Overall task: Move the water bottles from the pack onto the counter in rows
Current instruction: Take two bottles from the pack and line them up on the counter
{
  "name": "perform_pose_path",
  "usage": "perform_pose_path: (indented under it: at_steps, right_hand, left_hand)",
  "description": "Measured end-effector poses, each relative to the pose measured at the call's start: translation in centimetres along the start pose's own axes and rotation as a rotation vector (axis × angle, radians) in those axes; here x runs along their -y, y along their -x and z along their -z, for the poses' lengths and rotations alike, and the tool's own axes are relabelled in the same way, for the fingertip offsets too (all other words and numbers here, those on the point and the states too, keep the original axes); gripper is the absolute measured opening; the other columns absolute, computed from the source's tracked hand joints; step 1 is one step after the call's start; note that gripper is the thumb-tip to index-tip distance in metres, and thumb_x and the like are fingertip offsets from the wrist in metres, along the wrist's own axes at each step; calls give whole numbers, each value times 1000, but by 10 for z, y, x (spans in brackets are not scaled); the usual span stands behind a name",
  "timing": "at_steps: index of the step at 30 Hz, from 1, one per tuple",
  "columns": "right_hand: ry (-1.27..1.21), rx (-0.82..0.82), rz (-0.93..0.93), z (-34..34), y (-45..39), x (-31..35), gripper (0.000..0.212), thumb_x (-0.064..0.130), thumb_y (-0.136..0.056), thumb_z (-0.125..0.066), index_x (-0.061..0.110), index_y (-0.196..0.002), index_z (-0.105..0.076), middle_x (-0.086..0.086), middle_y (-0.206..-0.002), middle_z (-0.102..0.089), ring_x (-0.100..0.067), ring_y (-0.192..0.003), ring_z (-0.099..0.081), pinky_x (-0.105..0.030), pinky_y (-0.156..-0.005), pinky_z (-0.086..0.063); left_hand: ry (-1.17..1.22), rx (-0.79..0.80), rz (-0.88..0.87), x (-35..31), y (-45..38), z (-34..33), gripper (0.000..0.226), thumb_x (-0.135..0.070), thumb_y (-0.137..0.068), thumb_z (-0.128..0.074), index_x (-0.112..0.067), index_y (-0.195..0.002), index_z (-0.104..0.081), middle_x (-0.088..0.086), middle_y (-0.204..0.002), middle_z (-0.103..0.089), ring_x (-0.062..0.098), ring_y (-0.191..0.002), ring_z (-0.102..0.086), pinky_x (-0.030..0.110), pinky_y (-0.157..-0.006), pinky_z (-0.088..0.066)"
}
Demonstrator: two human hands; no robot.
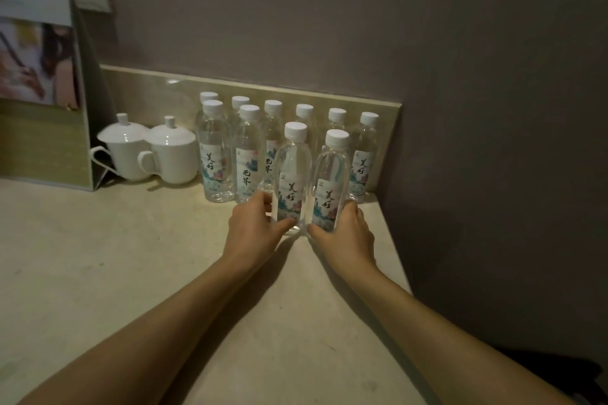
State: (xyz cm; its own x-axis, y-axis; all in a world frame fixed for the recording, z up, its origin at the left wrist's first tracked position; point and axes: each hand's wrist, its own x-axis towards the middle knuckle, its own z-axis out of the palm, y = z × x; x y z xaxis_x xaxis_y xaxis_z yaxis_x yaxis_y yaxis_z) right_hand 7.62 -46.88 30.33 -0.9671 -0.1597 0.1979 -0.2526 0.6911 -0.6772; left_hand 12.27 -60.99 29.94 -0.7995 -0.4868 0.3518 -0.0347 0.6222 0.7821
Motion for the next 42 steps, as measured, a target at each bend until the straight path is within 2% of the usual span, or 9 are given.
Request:
perform_pose_path:
  at_steps: [3,7,10,16,20,23,30,38,42]
  right_hand:
    - [1,-5,-10,-3,-7,4,70,45,-79,-72,16,-132,-37,-5,-132,-50,-30,-119,-54,-50,-92,-51]
    - [17,-12,-17,-7,-16,8,68,44,-81,-70,15,-133,-37,-6,-135,-48,-31,-118,-54,-47,-91,-51]
    - [31,-15,-18,-11,-21,10,69,45,-81,-70,15,-133,-36,-6,-136,-47,-31,-118,-54,-46,-90,-52]
    - [43,-9,-42,-17,-31,14,71,46,-82,-69,13,-135,-35,-6,-138,-46,-33,-120,-53,-47,-91,-50]
    - [57,-15,-46,-18,-37,16,72,46,-82,-70,11,-135,-35,-8,-138,-47,-34,-121,-52,-45,-91,-48]
    - [73,-14,-42,-19,-41,17,71,47,-82,-69,11,-134,-36,-9,-138,-47,-34,-121,-51,-44,-91,-47]
    - [59,-16,-38,-23,-47,17,67,45,-82,-70,11,-130,-38,-9,-136,-48,-34,-120,-53,-44,-91,-49]
    - [60,-13,-29,-26,-53,16,69,46,-81,-70,12,-132,-37,-7,-137,-47,-33,-120,-52,-47,-92,-49]
    - [45,-35,-41,-30,-54,17,72,48,-81,-70,13,-134,-36,-7,-136,-48,-33,-120,-53,-47,-91,-50]
  left_hand:
    - [-9,-38,13,1,-6,-4,32,-23,-78,-81,-14,-104,-67,1,-97,-73,11,-76,-66,31,-73,-57]
    - [-1,-104,31,3,-13,-12,32,-24,-78,-81,-15,-104,-64,-3,-92,-67,13,-80,-63,29,-71,-52]
    - [16,-126,73,5,-18,-15,41,-26,-78,-81,-12,-109,-59,-1,-96,-62,16,-87,-61,31,-77,-54]
    - [-12,-182,100,4,-22,-21,41,-26,-80,-79,-11,-113,-59,7,-107,-61,21,-96,-60,35,-84,-53]
    - [7,-193,138,-4,-23,-27,38,-27,-82,-76,-14,-110,-55,7,-105,-64,24,-97,-63,38,-82,-54]
    - [24,-201,155,-7,-25,-31,39,-27,-82,-77,-17,-105,-47,8,-103,-64,26,-96,-63,35,-78,-50]
    - [20,-232,171,-10,-30,-35,43,-25,-84,-74,-8,-115,-49,12,-112,-63,30,-105,-63,46,-89,-54]
    - [-29,-239,147,-9,-34,-37,41,-24,-86,-72,-7,-115,-48,13,-112,-64,30,-105,-62,43,-88,-53]
    - [-34,-240,155,-8,-36,-37,39,-24,-86,-72,-8,-113,-49,12,-107,-64,29,-101,-62,35,-80,-49]
